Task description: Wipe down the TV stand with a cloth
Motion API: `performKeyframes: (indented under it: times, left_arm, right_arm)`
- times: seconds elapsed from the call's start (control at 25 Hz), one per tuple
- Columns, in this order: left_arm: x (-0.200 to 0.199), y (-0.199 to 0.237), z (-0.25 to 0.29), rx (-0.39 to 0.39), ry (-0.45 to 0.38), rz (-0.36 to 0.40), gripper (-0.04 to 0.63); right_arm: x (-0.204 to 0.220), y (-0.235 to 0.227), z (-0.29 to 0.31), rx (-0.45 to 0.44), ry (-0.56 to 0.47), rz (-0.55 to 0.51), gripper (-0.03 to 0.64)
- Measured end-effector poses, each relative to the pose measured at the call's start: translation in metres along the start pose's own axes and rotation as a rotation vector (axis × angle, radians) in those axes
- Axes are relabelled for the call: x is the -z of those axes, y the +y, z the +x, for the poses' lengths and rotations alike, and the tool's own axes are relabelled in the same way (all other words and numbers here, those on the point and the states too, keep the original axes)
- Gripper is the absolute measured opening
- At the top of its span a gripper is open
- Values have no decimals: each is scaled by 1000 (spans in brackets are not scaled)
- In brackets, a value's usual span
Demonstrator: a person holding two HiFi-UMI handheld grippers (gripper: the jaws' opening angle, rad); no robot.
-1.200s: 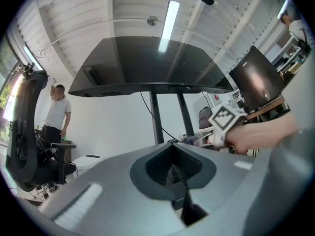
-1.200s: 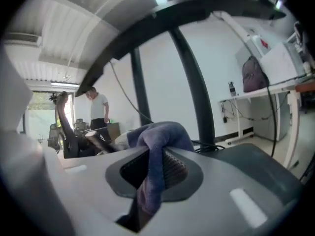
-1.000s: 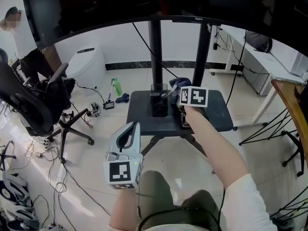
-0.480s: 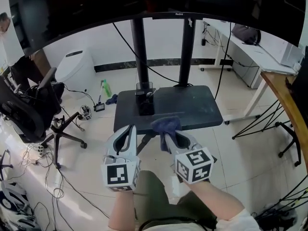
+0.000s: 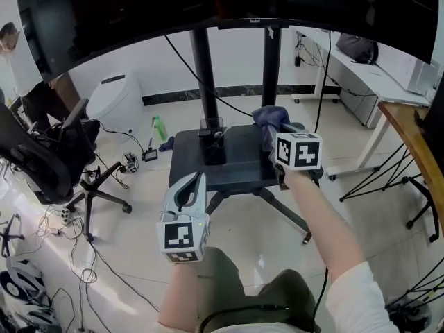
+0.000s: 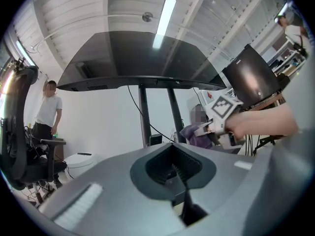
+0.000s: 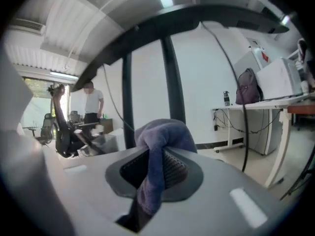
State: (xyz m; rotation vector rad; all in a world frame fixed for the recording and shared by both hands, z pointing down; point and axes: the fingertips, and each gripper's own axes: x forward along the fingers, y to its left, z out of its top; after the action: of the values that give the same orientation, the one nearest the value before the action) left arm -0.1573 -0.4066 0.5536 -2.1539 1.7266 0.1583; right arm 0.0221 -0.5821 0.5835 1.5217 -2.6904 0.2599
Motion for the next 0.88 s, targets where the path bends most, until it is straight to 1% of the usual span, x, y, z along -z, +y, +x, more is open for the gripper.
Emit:
performKeyframes:
  times: [0.08, 0.16, 0.24, 0.32, 0.44, 0.56, 0.68, 0.8, 0.88]
  left_arm:
    - [2, 0, 1, 3, 16, -18, 15]
    - [1, -1, -1, 3, 16, -29, 15]
    - [3, 0, -3, 5, 16, -28, 15]
    - [4, 4, -4, 6, 18, -26, 15]
    - [1, 11, -7, -6, 8, -19, 15]
    - [8, 11, 3, -12, 24, -9, 15]
    - [13, 3, 22, -13, 59, -14, 15]
    - [6, -11, 29, -3, 54, -16, 15]
    - [-1, -24, 28, 9, 44, -16, 15]
  right_arm:
    - [21, -27, 43, 21, 157, 9, 51]
    - [38, -47, 70, 43, 258, 30, 51]
    - [46, -57, 82, 55, 299, 30, 52]
    - [49, -59, 83, 58, 303, 24, 51]
    - [44, -43, 55, 23, 237, -4, 52]
    - [39, -5, -5, -46, 103, -50, 51]
    - [51, 21, -65, -63, -5, -44, 51]
    - [75, 43, -99, -71, -45, -73, 52]
    - [76, 55, -110, -93, -60, -92, 52]
